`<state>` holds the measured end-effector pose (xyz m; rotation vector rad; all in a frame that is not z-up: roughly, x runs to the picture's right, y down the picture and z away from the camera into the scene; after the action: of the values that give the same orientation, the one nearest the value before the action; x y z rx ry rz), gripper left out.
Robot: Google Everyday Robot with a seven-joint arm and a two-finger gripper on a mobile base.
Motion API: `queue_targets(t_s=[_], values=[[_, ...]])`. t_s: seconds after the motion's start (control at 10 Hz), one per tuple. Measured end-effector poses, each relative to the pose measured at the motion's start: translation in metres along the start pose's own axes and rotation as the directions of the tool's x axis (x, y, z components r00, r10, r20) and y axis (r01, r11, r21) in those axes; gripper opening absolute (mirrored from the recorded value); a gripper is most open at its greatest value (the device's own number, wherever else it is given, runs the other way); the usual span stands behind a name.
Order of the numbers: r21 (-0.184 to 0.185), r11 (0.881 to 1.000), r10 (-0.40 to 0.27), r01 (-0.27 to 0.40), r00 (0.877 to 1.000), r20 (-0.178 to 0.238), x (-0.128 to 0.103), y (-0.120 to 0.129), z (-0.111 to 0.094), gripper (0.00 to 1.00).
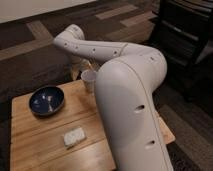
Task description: Place the ceramic cup in the ceramic bowl
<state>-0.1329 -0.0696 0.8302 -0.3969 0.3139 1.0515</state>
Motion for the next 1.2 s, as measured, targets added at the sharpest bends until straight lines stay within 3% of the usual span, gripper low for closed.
queue_targets(t_s=[0.5,0.7,0.9,1.0,1.2], values=[[-0.069,0.998,0.007,-0.01,0.999,-0.049,-0.004,0.006,0.039,0.64],[-0.07,0.997,0.003,-0.008,0.997,-0.071,-0.002,0.004,0.048,0.42],[-0.056,0.998,-0.002,-0.004,0.995,-0.103,0.003,0.003,0.054,0.15],[-0.026,1.0,0.001,-0.005,0.993,-0.118,0.006,-0.004,0.054,0.03],[0.07,0.997,-0.023,0.032,0.992,-0.123,-0.003,-0.013,0.037,0.0]])
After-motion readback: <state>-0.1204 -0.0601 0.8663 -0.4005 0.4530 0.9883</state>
